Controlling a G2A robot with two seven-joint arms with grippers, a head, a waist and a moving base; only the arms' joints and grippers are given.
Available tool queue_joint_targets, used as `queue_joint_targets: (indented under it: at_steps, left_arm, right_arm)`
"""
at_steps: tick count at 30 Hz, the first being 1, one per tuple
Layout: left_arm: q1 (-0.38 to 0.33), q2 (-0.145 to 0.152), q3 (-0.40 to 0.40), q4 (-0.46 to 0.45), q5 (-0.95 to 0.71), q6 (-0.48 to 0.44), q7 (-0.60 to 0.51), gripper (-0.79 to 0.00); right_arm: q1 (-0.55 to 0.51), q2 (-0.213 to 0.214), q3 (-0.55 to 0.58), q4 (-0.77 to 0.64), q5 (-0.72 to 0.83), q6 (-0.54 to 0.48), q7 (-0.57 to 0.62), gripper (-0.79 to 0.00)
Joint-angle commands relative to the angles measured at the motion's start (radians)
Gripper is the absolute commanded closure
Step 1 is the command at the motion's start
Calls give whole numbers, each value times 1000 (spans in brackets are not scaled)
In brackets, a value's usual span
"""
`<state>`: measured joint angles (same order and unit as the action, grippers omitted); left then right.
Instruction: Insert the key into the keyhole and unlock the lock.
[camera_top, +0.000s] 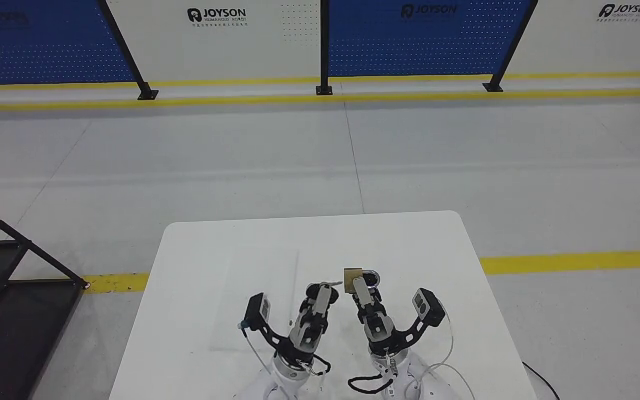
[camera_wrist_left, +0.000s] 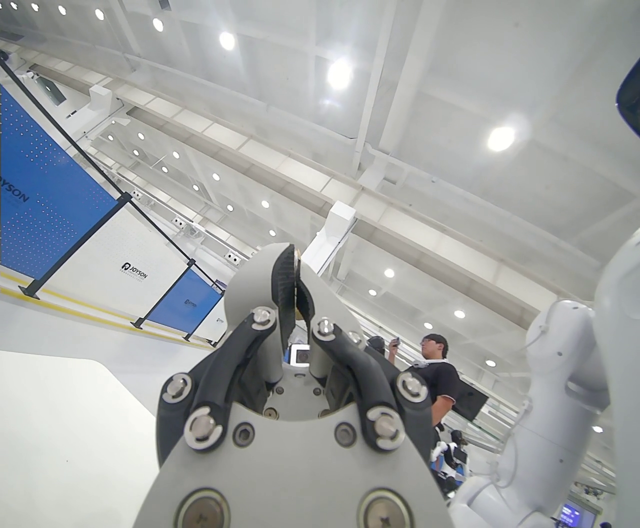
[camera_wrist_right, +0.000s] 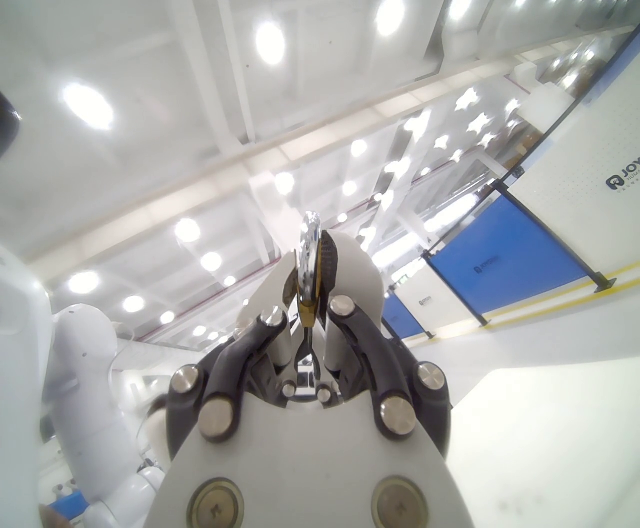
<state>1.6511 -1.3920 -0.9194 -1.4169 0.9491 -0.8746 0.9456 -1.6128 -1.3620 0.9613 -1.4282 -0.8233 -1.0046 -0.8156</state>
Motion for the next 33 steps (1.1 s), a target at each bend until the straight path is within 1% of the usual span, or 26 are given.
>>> queue_joint_targets:
  at_steps: [1, 19, 23, 29, 33]
  left_arm:
    - [-2, -1, -1, 3, 2, 0, 0, 0]
    - [-3, -9, -9, 6, 31, -3, -3, 0]
    - [-4, -9, -11, 6, 36, 0, 0, 0]
    - [-2, -9, -18, 4, 42, 1, 1, 0]
    - [-1, -8, -22, 5, 50, 4, 3, 0]
  right_arm:
    - [0, 0, 0, 0, 0, 0, 0, 0]
    - [0, 0, 0, 0, 0, 0, 0, 0]
    - [-5, 0, 2, -20, 31, 31, 54, 0]
    - [-11, 3, 12, -34, 53, 38, 116, 0]
    - [-12, 5, 19, -41, 40, 37, 143, 0]
